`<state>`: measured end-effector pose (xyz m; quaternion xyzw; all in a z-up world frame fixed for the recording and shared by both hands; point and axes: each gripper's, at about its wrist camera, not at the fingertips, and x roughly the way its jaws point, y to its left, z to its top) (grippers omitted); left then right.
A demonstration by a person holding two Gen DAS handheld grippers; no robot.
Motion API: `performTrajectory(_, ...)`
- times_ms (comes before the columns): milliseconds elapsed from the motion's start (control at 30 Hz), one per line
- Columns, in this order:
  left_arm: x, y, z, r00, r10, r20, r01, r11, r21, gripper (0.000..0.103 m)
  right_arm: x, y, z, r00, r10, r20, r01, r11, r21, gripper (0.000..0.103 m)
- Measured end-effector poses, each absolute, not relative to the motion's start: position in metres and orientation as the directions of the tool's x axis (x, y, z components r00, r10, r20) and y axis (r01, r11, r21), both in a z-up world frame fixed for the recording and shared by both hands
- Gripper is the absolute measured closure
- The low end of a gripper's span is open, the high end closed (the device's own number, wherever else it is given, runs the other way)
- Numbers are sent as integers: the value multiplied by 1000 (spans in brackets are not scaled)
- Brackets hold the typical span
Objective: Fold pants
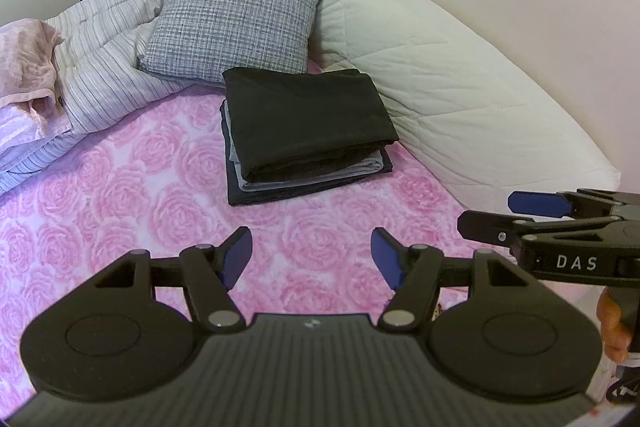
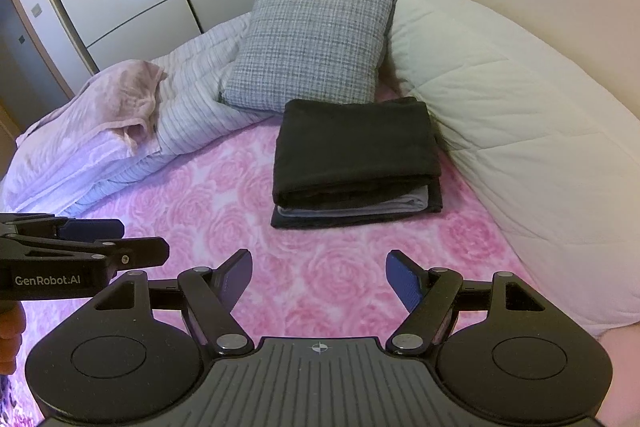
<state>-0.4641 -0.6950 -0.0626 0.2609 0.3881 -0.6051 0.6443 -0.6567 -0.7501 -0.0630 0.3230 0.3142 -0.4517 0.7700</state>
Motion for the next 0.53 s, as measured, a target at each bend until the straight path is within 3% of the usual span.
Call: performTrajectory(533,-476,-710,-69,-52,-562,-825,983,115,-140,41,-665,-760,-70,395,-483,-782,899,380,220,32)
